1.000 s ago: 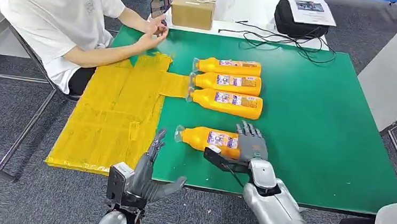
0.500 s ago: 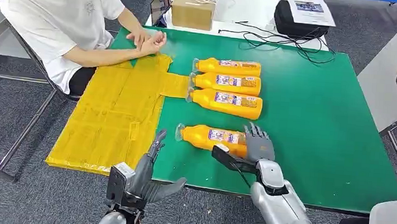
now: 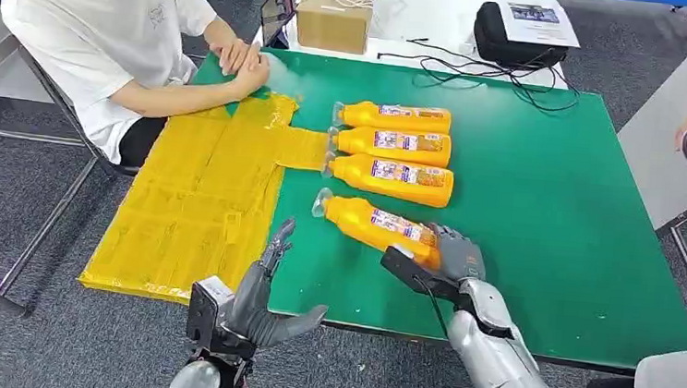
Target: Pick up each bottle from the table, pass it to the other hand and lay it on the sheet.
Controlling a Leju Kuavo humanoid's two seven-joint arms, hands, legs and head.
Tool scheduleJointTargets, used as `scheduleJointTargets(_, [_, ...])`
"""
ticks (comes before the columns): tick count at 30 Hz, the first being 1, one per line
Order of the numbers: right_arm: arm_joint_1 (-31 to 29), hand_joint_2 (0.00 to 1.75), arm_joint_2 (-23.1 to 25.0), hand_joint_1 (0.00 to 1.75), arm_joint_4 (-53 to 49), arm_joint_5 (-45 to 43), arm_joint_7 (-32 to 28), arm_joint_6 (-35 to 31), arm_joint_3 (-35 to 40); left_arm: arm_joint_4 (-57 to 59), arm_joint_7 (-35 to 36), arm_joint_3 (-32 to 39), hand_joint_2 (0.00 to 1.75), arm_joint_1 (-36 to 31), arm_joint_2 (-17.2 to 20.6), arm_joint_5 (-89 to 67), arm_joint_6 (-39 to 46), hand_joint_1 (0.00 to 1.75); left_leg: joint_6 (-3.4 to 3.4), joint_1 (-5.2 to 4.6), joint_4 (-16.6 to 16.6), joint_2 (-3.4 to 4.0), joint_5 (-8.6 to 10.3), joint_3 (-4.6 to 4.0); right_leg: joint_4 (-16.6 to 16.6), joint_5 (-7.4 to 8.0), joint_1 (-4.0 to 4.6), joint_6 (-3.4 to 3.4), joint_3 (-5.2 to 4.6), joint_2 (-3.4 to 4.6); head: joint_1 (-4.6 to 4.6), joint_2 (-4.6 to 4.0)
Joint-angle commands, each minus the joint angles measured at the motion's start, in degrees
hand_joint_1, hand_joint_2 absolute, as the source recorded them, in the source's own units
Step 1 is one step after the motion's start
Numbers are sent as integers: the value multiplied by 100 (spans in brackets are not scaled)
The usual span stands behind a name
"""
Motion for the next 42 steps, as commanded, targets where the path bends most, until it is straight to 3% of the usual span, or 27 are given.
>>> scheduleJointTargets(1, [419, 175, 180, 175, 730, -389, -452, -132, -428, 296, -12, -156, 175, -248, 151, 50, -63, 0, -10, 8, -12, -22, -1, 21, -14, -5, 6, -10, 28, -9, 0, 0])
scheduleJointTargets(5, [784, 175, 327, 175, 268, -1607, -1759, 146, -1030, 292, -90, -184, 175, -243, 184, 122, -106, 0, -13, 9, -10, -18, -5, 25, -13, -5, 7, -8, 29, -9, 2, 0])
scheduleJointTargets(8, [1417, 175, 569, 175, -887, -2622, -2399, 352, -1341, 160, -178, -173, 175, -131, 227, 246, 24, 0, -15, 12, -11, -14, -7, 26, -13, -6, 10, -11, 30, -6, 2, 0])
scheduleJointTargets(13, [2329, 175, 840, 175, -2733, -3614, -2496, 550, -1312, -157, -32, -64, 175, 157, 266, 998, -3, 0, -16, 8, -7, -10, -12, 10, -2, -10, 7, -12, 16, 3, 0, 0])
scheduleJointTargets(17, [2676, 175, 967, 175, -3727, -4334, -2445, 686, -1126, -390, 133, 97, 175, 291, 273, 1848, -66, 0, -17, 11, 1, -10, -20, -12, 8, -18, 8, -13, -8, 9, 0, 0])
scheduleJointTargets(20, [2686, 175, 969, 175, -3783, -4353, -2405, 679, -1096, -402, 136, 94, 175, 289, 284, 1860, -64, 0, -13, 6, -2, -3, -12, -46, 8, -9, 3, -8, -40, 12, 0, 0])
scheduleJointTargets(26, [2699, 175, 971, 175, -3995, -4588, -2538, 728, -919, -413, 140, 259, 175, 303, 216, 2273, -61, 0, -18, 7, 1, -4, -21, -31, 8, -18, 3, -13, -23, 16, 0, 0])
scheduleJointTargets(28, [2602, 175, 925, 175, -4038, -4662, -2498, 770, -657, -419, 79, 179, 175, 253, 313, 2618, -723, 0, -14, 2, -1, 0, -11, -53, 8, -9, 0, -8, -45, 12, 0, 0])
scheduleJointTargets(35, [1920, 175, 784, 175, -2971, -4116, -2518, 1030, 279, 174, 295, -180, 175, -251, 176, 2377, -1341, 0, -13, 4, -6, 2, -7, -46, 0, -3, 3, -8, -40, 16, -2, 0])
scheduleJointTargets(42, [1046, 175, 793, 175, -1770, -3273, -2219, 1097, 1449, 121, 221, -202, 175, -321, 151, 2207, -1301, 0, -13, 6, -7, 14, -8, -41, -2, 0, 4, -8, -38, 28, 0, 0])
